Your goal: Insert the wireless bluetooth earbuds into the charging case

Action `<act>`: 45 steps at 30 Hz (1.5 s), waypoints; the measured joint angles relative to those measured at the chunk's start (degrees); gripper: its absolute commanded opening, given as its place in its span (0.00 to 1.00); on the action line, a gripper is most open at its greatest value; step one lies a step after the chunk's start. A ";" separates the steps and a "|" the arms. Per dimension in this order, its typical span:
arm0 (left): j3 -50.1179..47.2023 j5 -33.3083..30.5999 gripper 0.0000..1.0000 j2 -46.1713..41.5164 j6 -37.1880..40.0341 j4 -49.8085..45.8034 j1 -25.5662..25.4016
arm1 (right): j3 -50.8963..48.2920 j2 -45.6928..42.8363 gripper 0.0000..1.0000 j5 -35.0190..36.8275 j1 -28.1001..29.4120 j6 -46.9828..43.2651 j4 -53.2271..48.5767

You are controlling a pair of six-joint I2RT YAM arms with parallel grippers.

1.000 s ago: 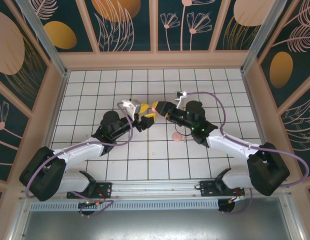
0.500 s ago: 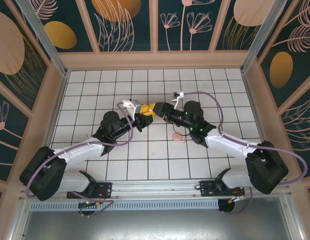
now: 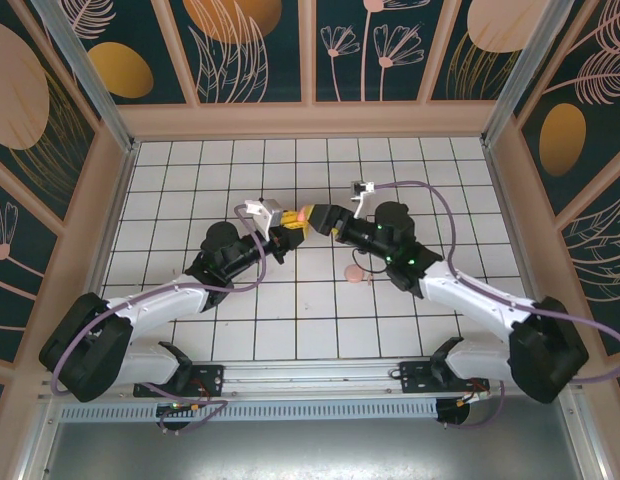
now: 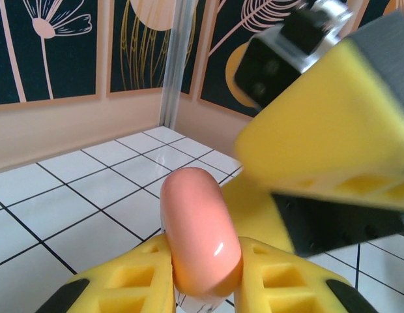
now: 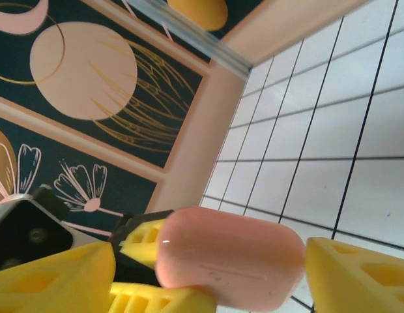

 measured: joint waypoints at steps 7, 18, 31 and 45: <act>0.00 4.61 0.17 -1.73 0.46 0.22 0.39 | -0.31 -8.46 0.70 -2.10 -4.72 -14.97 -5.20; 3.13 21.38 0.18 -1.84 0.15 -0.22 3.56 | 1.38 -10.93 0.69 -21.97 -13.51 -45.33 -15.91; 4.61 29.88 0.18 -1.62 -0.31 -0.22 3.56 | 12.15 -2.82 0.62 -37.53 -13.53 -65.57 -27.39; 4.72 31.06 0.18 -2.12 -0.90 0.26 3.56 | 14.27 0.02 0.48 -46.71 -13.33 -71.67 -33.35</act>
